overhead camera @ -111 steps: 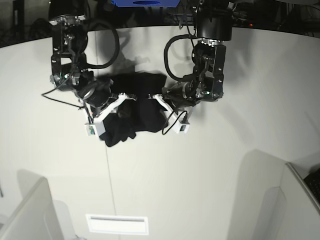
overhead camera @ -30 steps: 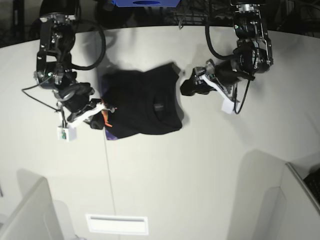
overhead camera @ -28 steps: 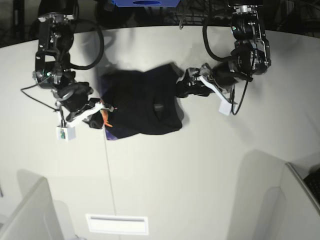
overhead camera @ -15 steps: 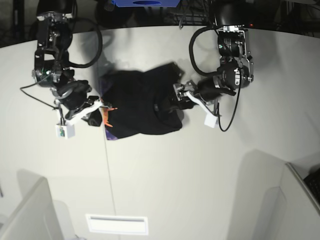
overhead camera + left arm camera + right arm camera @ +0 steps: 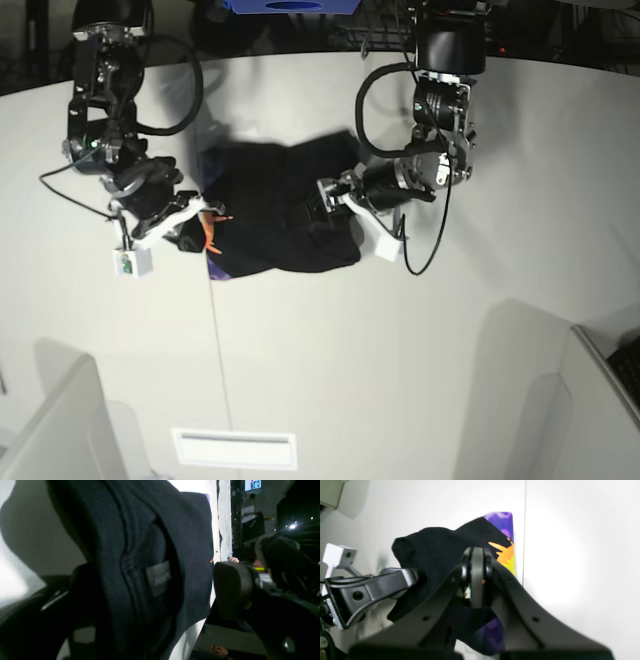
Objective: Fold the T-shirt properly
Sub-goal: 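Grasp the bundle's edge with the left gripper and flip it over, then smooth and press the flipped bundle flat with the left gripper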
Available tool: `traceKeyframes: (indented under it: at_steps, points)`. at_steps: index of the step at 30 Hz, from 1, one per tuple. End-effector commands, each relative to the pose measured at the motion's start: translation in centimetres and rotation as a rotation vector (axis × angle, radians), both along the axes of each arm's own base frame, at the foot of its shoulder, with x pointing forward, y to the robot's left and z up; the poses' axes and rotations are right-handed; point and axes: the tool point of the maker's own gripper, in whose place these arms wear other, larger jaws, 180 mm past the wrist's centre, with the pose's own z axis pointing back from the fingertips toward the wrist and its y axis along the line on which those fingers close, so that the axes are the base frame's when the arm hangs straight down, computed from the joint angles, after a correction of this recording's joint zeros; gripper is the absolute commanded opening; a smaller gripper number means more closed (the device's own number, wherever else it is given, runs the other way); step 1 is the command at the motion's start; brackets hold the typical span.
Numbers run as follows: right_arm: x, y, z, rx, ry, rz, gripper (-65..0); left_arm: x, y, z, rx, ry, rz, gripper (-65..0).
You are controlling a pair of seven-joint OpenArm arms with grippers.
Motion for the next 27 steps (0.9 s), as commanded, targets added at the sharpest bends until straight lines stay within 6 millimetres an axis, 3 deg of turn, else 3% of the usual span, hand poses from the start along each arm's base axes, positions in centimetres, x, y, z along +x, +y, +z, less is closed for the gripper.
traceKeyframes:
  at_steps: [1,2,8,9,13,18,22,27]
  points:
    - [0.7,-0.3,1.4,-0.001,-0.056,-0.001,-65.0,0.2,0.3,-0.3,0.035,0.004,-0.007,-4.4]
    - [0.8,-0.8,1.5,-0.004,-0.059,-0.015,-65.0,0.2,0.3,-0.4,0.035,0.006,-0.007,-10.0]
    - [0.6,-2.6,1.4,-0.009,-0.055,-0.064,-65.0,0.9,0.5,-0.4,0.106,-0.008,-0.052,-60.1]
    - [0.5,-2.6,1.2,-0.01,-0.051,-0.064,-65.0,0.8,0.7,-0.7,0.144,-0.002,-0.077,-65.0]
    - [0.0,-2.9,0.7,-0.012,-0.036,-0.074,-65.0,1.4,1.7,-1.6,0.301,0.024,-0.187,-65.0]
    - [-0.3,-4.3,0.6,-0.018,-0.032,-0.114,-65.0,3.6,5.1,-0.8,0.618,-0.017,-0.403,-65.0]
    - [-0.7,-4.3,0.3,-0.018,-0.018,-0.116,-65.0,4.2,5.9,-0.6,0.901,-0.127,-0.698,-65.0]
    - [-1.3,-5.5,-0.2,-0.014,-0.003,-0.163,-65.0,3.8,5.1,-1.0,1.134,-0.346,-1.098,-65.0]
